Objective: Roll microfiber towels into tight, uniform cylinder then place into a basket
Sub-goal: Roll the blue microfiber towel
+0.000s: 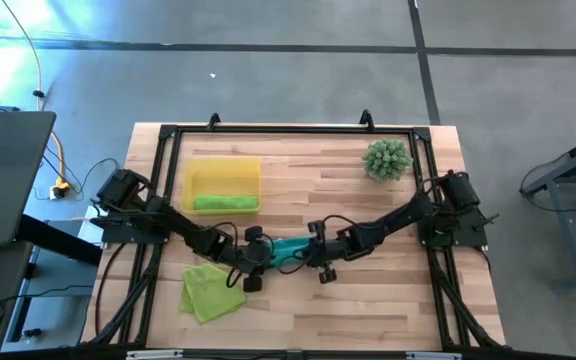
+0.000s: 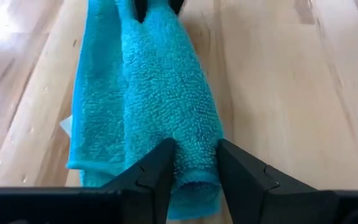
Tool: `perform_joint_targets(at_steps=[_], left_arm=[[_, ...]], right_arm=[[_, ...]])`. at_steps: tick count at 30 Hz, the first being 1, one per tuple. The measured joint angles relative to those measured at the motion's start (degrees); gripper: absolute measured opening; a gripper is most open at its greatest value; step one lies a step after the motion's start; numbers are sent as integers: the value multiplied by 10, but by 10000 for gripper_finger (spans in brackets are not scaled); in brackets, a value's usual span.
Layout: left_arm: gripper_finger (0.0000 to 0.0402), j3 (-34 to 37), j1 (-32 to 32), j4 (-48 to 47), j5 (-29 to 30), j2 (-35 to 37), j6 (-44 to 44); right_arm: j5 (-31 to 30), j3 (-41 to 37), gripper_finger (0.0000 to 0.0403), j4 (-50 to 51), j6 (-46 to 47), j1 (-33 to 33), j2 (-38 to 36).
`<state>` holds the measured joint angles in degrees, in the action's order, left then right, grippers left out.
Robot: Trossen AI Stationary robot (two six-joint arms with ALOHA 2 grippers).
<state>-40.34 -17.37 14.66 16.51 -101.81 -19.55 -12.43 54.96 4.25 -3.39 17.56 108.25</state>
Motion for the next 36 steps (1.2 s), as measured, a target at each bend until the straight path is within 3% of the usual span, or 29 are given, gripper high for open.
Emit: perform_joint_targets(at_steps=[5, 9, 15, 22, 28, 33, 36], left_arm=[[113, 0, -2, -25, 0, 29, -1], [113, 0, -11, -42, 2, 58, 0], [113, -1, -32, -44, 5, 93, 35], [113, -2, -51, -36, 40, 73, 99], [113, -2, -53, -13, 89, 25, 148], [113, -2, -50, 2, 157, -4, 181], [113, -2, -42, -3, 154, -10, 161]], right_arm=[[2, -1, 13, 0, 24, -2, 0], [30, -1, 12, -2, 55, -12, 0], [164, -2, 5, -27, 128, -52, 1], [343, -4, 3, -61, 254, -106, 4], [374, -4, 2, -62, 333, -130, 7], [375, -3, 2, -66, 335, -130, 16], [375, -3, 15, -67, 335, -130, 19]])
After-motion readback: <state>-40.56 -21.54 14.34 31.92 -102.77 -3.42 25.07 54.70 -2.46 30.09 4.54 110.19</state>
